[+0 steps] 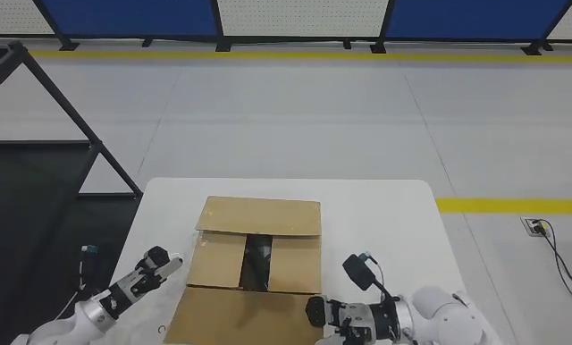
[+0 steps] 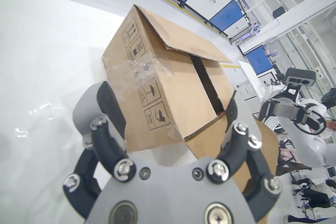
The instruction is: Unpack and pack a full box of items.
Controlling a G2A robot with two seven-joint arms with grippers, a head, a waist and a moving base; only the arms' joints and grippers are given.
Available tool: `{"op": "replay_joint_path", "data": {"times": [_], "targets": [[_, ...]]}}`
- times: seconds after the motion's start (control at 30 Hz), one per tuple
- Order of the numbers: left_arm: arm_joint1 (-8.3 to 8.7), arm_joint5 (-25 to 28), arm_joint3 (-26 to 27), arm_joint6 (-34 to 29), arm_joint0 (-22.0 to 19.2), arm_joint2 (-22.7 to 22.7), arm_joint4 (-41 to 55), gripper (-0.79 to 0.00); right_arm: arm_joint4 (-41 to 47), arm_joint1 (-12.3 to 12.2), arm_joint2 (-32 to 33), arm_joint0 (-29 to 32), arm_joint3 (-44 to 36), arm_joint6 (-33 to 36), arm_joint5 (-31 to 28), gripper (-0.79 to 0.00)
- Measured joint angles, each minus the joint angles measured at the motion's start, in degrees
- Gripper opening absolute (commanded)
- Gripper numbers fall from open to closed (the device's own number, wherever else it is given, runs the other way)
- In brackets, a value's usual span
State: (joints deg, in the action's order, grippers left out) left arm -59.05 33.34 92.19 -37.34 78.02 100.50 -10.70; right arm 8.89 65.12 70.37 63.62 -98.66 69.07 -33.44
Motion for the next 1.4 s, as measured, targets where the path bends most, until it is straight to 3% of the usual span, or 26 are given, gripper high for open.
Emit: {"op": "replay_joint_path", "data": {"times": [0.63,1.4], "targets": [[0.64,-0.24,0.05,-0.36,-0.18,-2.01,-0.56,0.000,-7.27,-0.60,-7.94,-1.46,2.87,3.49,5.41,0.000],[1.49,0.39,-0.17,0.05,0.82,-1.72,0.34,0.000,-8.89,-0.69,-11.56,-4.69,8.09,-1.65,8.65,0.000]]}}
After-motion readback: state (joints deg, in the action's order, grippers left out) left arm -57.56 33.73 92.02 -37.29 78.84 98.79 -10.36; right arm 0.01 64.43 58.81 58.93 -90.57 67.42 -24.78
